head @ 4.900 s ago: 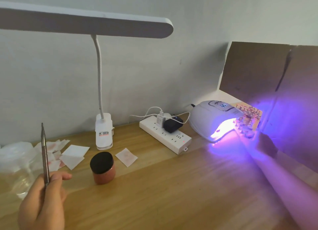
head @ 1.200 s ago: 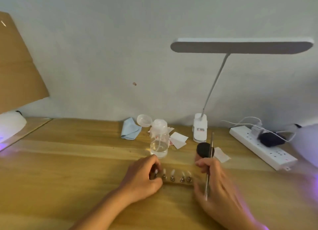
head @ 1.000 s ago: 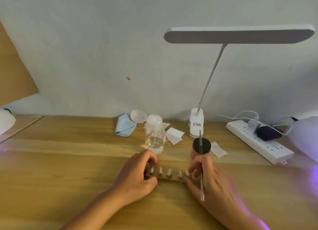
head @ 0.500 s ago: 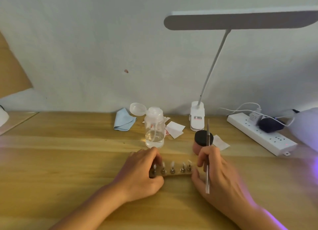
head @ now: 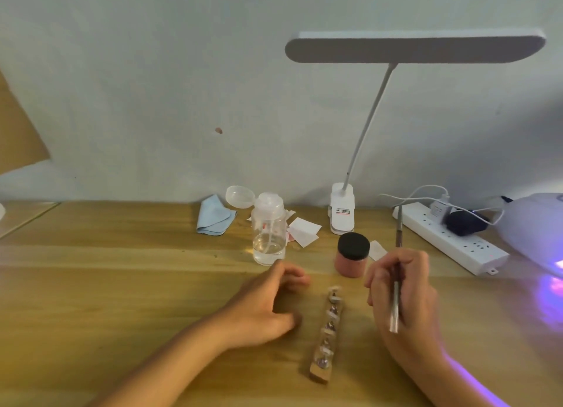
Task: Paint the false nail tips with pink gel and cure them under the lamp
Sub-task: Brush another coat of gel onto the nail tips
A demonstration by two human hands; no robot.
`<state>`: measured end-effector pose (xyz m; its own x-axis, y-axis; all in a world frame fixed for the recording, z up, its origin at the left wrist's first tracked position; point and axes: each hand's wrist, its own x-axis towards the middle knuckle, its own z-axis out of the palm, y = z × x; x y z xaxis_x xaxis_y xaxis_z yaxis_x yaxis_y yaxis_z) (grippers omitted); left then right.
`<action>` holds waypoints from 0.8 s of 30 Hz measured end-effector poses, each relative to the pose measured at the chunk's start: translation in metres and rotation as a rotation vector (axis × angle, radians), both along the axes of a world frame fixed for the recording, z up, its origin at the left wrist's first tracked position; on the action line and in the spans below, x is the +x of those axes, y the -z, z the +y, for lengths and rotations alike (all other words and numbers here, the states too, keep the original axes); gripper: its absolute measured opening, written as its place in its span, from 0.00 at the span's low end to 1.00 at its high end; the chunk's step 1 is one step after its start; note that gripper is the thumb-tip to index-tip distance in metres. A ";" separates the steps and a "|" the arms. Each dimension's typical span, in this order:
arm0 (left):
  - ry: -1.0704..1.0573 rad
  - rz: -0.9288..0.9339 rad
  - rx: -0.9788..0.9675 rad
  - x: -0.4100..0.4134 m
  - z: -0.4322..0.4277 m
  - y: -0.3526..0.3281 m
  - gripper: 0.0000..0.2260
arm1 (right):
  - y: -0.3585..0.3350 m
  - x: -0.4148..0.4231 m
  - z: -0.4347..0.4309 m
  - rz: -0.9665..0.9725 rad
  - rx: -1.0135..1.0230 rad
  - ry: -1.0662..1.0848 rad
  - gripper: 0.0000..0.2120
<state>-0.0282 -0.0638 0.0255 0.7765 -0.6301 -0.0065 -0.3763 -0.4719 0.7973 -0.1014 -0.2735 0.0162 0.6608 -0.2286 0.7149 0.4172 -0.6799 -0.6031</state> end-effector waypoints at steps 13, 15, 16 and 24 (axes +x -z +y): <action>0.214 -0.204 0.189 -0.006 -0.011 -0.001 0.22 | -0.002 0.009 -0.007 0.010 0.195 0.048 0.11; 0.265 -0.241 0.249 -0.007 -0.008 -0.001 0.19 | -0.001 0.011 -0.009 0.020 0.230 0.055 0.12; 0.273 -0.253 0.264 -0.007 -0.007 -0.001 0.17 | 0.000 0.012 -0.010 0.015 0.238 0.059 0.12; -0.126 -0.472 0.149 0.004 -0.003 0.019 0.15 | -0.003 0.016 -0.023 -0.011 0.366 0.067 0.08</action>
<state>-0.0247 -0.0669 0.0068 0.7861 -0.5506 0.2808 -0.6123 -0.6320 0.4750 -0.0858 -0.2966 0.0190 0.6282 -0.5127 0.5852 0.3871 -0.4464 -0.8068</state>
